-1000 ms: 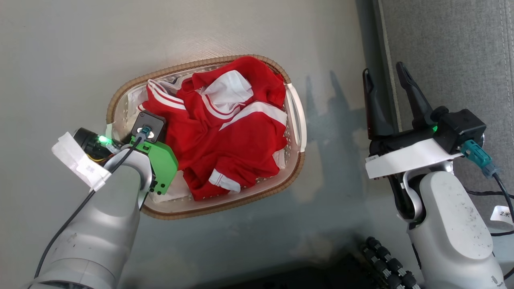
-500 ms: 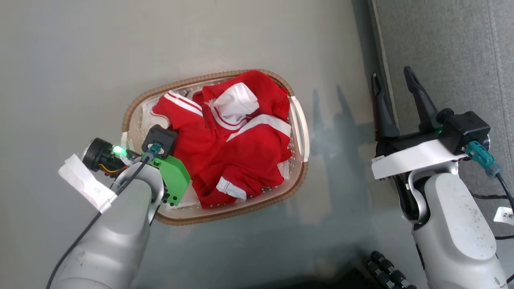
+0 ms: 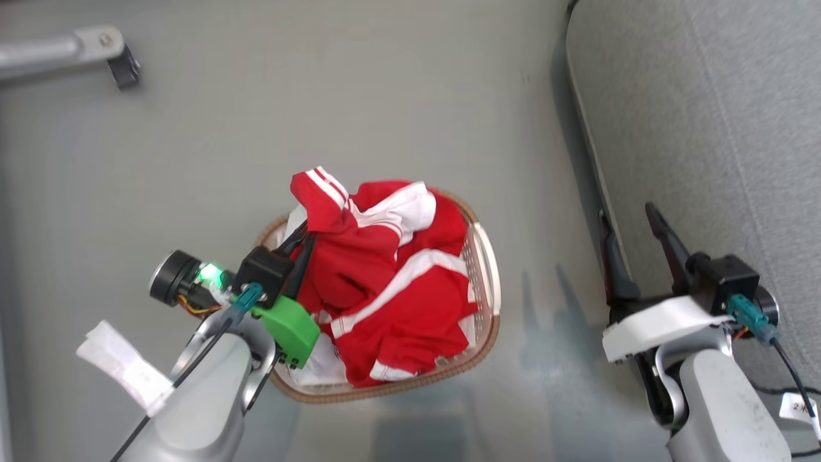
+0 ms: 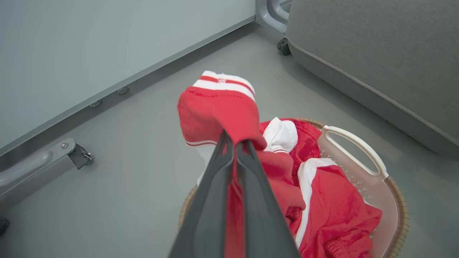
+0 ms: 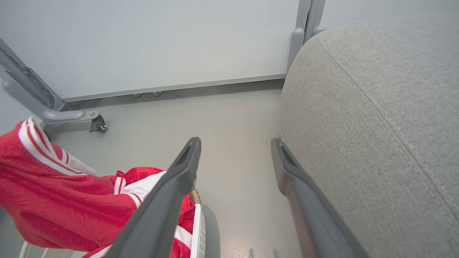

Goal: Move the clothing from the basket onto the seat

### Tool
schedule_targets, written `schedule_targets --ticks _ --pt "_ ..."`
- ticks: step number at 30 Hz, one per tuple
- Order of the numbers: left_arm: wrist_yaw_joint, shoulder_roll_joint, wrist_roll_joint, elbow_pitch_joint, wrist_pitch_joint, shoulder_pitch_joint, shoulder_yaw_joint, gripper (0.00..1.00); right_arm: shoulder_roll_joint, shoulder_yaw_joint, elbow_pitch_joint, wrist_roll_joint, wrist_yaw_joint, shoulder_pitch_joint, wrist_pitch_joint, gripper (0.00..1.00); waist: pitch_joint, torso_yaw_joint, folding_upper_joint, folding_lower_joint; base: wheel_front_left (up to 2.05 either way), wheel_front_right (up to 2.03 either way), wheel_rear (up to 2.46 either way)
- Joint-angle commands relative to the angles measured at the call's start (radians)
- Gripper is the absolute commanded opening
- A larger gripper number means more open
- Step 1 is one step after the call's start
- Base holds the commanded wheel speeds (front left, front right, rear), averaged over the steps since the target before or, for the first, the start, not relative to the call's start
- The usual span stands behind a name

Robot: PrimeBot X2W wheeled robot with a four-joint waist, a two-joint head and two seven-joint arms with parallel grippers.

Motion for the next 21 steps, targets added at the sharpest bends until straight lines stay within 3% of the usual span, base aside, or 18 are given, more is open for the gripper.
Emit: schedule_targets --ticks 1,12,21 --pt "-0.002 0.02 -0.017 -0.022 -0.004 0.028 -0.004 0.0 -0.004 -0.002 0.007 -0.005 0.0 0.029 -0.005 1.0 -0.184 0.024 0.0 0.0 0.0 0.0 0.0" --pt "-0.002 0.108 -0.14 -0.218 0.054 -0.03 -0.102 0.0 -0.004 0.024 0.037 -0.005 0.0 0.155 -0.005 1.0 -0.405 0.028 0.0 0.0 0.0 0.0 0.0" --pt "-0.002 0.161 -0.245 -0.372 0.196 -0.148 -0.146 0.0 -0.005 0.039 0.04 -0.038 0.0 0.154 -0.005 1.0 -0.458 0.026 0.0 0.0 0.0 0.0 0.0"
